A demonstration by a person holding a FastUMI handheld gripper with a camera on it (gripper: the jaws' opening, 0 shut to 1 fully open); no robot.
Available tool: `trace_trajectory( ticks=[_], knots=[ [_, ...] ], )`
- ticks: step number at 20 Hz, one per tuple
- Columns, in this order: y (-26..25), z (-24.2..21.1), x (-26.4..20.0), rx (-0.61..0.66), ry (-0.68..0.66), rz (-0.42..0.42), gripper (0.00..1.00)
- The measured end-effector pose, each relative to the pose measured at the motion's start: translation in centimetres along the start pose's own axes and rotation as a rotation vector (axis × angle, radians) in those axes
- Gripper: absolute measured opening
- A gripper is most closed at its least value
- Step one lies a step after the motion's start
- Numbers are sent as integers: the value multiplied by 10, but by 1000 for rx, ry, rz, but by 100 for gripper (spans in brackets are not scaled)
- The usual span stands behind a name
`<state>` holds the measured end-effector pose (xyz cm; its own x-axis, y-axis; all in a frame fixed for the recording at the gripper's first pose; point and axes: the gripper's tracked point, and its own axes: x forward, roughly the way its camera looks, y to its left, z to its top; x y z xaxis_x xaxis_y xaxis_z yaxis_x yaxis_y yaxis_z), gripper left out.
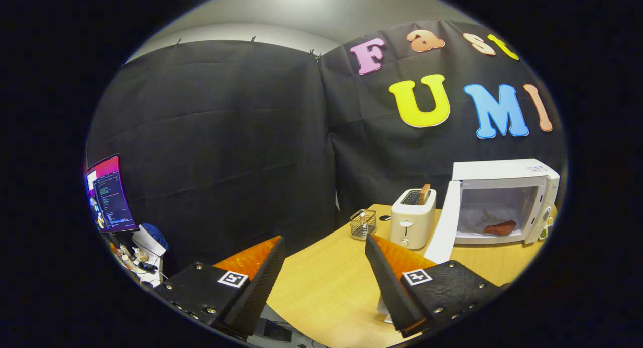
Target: Open the microwave, put the food inside, and close the microwave door.
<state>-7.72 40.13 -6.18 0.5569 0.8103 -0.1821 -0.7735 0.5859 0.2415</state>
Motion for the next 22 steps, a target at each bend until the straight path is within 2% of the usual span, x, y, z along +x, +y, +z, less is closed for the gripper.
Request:
trace_trajectory(
  ticks=[1, 4, 5, 7, 8, 9, 10, 11, 12, 13, 15, 22],
  knots=[
    [0, -7, 2, -1, 15, 2, 91],
    [-10, -32, 10, 15, 63, -8, 91],
    [-15, -38, 8, 27, 81, -19, 78],
    [-25, -55, 13, 56, 120, -32, 76],
    [-40, -57, 12, 59, 120, -84, 76],
    [-54, -56, 12, 71, 115, -119, 50],
    [-53, -61, 8, 110, 128, -114, 25],
    [-56, -72, 12, 126, 142, -112, 19],
    [-58, -69, 5, 115, 143, -113, 20],
    [-71, -73, 2, 77, 138, -175, 20],
    [-83, -66, -9, 60, 132, -179, 1],
    [-125, -68, -36, 55, 136, -246, 1]
  ],
)
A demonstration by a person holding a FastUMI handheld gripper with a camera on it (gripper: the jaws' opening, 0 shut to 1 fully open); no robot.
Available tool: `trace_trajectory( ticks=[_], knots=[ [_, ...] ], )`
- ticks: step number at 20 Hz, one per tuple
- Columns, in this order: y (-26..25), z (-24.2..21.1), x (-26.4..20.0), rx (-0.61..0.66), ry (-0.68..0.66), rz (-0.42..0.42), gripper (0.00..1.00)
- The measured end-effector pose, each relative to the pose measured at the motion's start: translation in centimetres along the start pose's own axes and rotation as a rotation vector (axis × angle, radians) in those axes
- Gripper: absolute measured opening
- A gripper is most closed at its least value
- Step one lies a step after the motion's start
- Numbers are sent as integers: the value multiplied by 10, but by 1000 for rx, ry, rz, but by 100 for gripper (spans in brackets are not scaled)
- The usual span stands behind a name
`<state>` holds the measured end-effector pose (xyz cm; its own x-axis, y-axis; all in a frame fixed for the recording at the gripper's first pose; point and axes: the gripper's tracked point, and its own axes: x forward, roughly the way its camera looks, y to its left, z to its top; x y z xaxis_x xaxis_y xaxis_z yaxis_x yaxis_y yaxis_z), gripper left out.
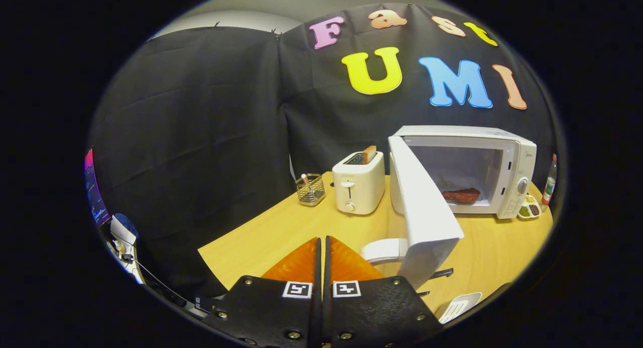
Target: Open the microwave, put the food inside, and close the microwave door.
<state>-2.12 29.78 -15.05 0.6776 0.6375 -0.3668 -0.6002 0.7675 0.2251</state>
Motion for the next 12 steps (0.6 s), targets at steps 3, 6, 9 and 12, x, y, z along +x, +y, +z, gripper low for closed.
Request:
trace_trajectory(
  ticks=[3, 6, 9, 12],
  knots=[
    [-30, 0, -6, 3, 2, -51, 1],
    [-61, 5, -9, 5, -4, -105, 1],
    [-95, 11, -12, 25, -9, -157, 1],
    [-127, 17, -14, 43, -11, -205, 1]
  ],
)
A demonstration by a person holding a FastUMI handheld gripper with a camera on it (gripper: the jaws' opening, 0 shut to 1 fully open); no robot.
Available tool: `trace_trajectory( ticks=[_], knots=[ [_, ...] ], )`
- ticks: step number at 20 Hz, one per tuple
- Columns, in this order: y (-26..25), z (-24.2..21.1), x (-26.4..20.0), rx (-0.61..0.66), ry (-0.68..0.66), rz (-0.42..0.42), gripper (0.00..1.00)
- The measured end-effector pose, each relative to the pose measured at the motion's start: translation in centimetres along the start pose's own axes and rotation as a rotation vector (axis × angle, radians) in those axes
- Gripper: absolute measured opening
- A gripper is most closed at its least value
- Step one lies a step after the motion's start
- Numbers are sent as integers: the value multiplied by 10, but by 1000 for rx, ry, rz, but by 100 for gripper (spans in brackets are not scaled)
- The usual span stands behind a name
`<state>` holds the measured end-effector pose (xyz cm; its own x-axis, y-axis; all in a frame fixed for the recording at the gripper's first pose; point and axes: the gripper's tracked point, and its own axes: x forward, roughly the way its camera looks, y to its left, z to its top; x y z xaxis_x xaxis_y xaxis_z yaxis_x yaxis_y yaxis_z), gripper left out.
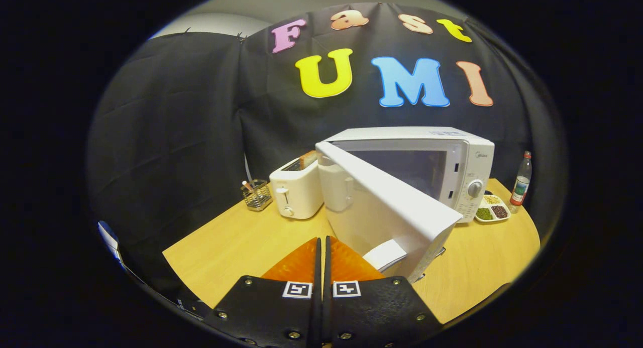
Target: Open the microwave, put the food inside, and close the microwave door.
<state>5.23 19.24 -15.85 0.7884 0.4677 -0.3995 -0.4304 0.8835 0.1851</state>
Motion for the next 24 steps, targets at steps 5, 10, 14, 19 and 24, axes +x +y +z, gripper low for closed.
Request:
trace_trajectory(
  ticks=[5, 10, 14, 19, 24],
  knots=[
    [-49, 11, 12, 26, -5, -78, 1],
    [-93, 23, 30, 45, -15, -154, 1],
    [-126, 33, 49, 63, -22, -204, 1],
    [-156, 42, 74, 78, -27, -239, 1],
    [-179, 51, 99, 93, -39, -272, 1]
  ],
)
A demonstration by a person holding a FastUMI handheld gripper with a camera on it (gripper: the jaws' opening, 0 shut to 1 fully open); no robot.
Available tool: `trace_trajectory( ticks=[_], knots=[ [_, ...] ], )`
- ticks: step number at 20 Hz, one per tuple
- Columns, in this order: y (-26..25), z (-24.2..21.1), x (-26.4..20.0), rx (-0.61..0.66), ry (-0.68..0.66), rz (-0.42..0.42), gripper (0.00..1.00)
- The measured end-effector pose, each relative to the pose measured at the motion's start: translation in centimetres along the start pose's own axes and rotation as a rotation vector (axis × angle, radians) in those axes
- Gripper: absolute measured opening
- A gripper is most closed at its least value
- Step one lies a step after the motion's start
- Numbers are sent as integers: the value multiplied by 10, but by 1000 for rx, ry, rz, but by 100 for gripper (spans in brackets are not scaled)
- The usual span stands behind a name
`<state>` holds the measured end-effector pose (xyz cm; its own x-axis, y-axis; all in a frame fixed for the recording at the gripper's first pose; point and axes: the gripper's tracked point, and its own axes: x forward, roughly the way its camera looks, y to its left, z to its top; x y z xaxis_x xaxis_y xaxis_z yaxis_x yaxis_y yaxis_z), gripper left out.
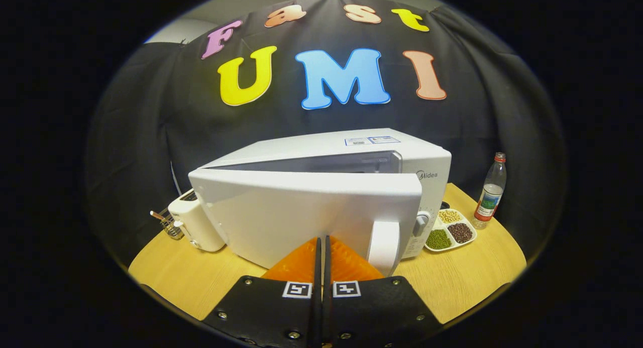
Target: Open the microwave, put the food inside, and close the microwave door.
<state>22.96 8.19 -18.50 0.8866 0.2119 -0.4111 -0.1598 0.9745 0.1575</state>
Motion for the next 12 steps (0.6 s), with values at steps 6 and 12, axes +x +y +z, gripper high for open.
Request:
trace_trajectory(
  ticks=[6, 12],
  knots=[
    [-9, 14, 31, 25, -16, -16, 1],
    [-11, 18, 43, -18, -31, -43, 2]
  ],
)
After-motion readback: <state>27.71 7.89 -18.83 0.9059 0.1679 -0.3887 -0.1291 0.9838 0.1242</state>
